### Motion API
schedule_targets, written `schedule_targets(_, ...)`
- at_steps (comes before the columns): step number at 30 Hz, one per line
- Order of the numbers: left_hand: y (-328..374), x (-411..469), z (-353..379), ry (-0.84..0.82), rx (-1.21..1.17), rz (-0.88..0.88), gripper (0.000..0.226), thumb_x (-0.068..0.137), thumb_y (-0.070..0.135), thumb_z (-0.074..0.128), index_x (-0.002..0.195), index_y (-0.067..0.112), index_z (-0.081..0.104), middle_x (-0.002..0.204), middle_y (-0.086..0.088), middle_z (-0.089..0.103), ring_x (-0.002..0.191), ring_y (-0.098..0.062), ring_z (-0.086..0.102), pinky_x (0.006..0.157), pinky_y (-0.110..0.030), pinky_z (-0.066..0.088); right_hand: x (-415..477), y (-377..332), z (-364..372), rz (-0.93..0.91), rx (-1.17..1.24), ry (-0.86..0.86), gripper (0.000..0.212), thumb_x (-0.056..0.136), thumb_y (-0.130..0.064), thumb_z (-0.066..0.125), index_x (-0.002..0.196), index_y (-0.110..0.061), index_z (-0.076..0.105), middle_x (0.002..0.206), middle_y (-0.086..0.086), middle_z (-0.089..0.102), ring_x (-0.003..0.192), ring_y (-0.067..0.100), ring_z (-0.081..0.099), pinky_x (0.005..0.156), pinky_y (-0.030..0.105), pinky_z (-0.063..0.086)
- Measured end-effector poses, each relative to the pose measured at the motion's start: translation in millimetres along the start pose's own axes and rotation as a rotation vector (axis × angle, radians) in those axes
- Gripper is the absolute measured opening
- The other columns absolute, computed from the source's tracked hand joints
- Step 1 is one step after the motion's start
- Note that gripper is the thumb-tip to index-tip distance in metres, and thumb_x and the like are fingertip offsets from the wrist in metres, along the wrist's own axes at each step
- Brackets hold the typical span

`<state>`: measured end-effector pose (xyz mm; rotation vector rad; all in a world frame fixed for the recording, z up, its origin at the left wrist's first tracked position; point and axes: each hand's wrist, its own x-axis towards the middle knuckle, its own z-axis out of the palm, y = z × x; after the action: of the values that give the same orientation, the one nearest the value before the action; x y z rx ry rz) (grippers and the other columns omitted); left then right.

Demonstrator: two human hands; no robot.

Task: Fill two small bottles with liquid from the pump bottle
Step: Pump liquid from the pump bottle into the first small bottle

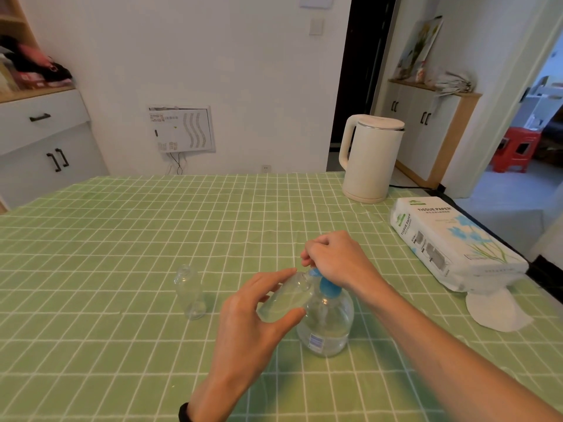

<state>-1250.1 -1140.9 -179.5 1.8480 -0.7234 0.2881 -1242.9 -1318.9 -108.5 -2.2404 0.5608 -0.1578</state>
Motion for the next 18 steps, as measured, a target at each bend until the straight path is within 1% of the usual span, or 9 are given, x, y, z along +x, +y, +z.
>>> schedule_targets(2,2.5,1.3,-0.6,0.002,-0.005,0.006,0.054,0.075,0.023,0.091,0.122,0.039,0.071,0.113,0.027,0.073,0.104,-0.005,0.069,0.085,-0.009,0.048,1.3,-2.4,-1.9,-0.015,-0.021,0.010,0.038,0.096,-0.026,0.057,0.106,0.004,0.078,0.098,0.019,0.082,0.077,0.034,0.070,0.095,0.058,0.060)
schedule_targets(3,3.7,2.0,-0.8,0.005,-0.008,0.011,0.053,0.075,0.027,0.089,0.122,0.040,0.071,0.113,0.027,0.072,0.104,-0.004,0.069,0.086,-0.009,0.048,1.5,-3.4,-2.4,-0.020,-0.031,0.010,0.039,0.096,-0.026,0.057,0.107,0.004,0.078,0.097,0.019,0.082,0.074,0.032,0.066,0.094,0.058,0.060)
schedule_targets(4,4.7,2.5,-1.0,0.007,-0.012,0.014,0.051,0.075,0.032,0.087,0.122,0.041,0.070,0.113,0.027,0.072,0.104,-0.003,0.069,0.086,-0.008,0.048,1.7,-3.9,-2.6,-0.021,-0.033,0.007,0.039,0.096,-0.026,0.056,0.107,0.004,0.078,0.101,0.020,0.082,0.078,0.036,0.070,0.095,0.059,0.060)
schedule_targets(5,5.5,2.7,-1.1,0.009,-0.017,0.014,0.051,0.074,0.036,0.084,0.122,0.041,0.070,0.113,0.027,0.072,0.104,-0.003,0.069,0.086,-0.008,0.047,1.8,-3.8,-2.4,-0.019,-0.027,0.004,0.039,0.097,-0.026,0.057,0.108,0.004,0.078,0.106,0.020,0.082,0.090,0.041,0.075,0.097,0.059,0.060)
schedule_targets(6,5.8,2.6,-0.9,0.009,-0.022,0.012,0.050,0.074,0.039,0.083,0.123,0.042,0.069,0.113,0.027,0.072,0.105,-0.003,0.069,0.086,-0.008,0.047,1.8,-3.2,-2.1,-0.015,-0.017,0.002,0.038,0.097,-0.025,0.057,0.108,0.005,0.078,0.110,0.021,0.081,0.102,0.043,0.076,0.099,0.060,0.061)
schedule_targets(7,5.3,2.5,-0.6,0.010,-0.024,0.011,0.051,0.074,0.038,0.084,0.123,0.042,0.069,0.113,0.027,0.072,0.105,-0.003,0.069,0.086,-0.008,0.048,2.0,-2.5,-1.8,-0.010,-0.004,0.002,0.037,0.097,-0.024,0.057,0.108,0.004,0.078,0.110,0.021,0.081,0.108,0.043,0.075,0.099,0.060,0.060)
schedule_targets(11,-1.9,1.8,2.0,0.004,-0.013,-0.007,0.056,0.075,0.022,0.092,0.123,0.040,0.071,0.113,0.026,0.073,0.105,-0.006,0.069,0.085,-0.009,0.048,3.8,1.7,0.3,0.007,0.017,-0.003,0.032,0.095,-0.022,0.061,0.104,0.002,0.080,0.105,0.018,0.082,0.109,0.040,0.076,0.100,0.058,0.061)
schedule_targets(14,-3.4,0.1,3.2,0.003,-0.014,-0.016,0.057,0.074,0.020,0.092,0.123,0.040,0.071,0.113,0.027,0.073,0.105,-0.005,0.069,0.086,-0.008,0.047,2.5,4.8,2.6,0.017,0.020,-0.017,0.029,0.095,-0.021,0.062,0.097,-0.001,0.083,0.100,0.017,0.083,0.106,0.039,0.077,0.100,0.057,0.061)
schedule_targets(18,-2.3,-1.4,3.3,0.002,-0.015,-0.022,0.056,0.075,0.020,0.092,0.124,0.039,0.071,0.114,0.026,0.073,0.106,-0.005,0.069,0.086,-0.009,0.048,-0.4,4.7,2.5,0.015,0.018,-0.019,0.033,0.097,-0.022,0.060,0.100,0.002,0.082,0.099,0.015,0.084,0.106,0.041,0.076,0.100,0.057,0.061)
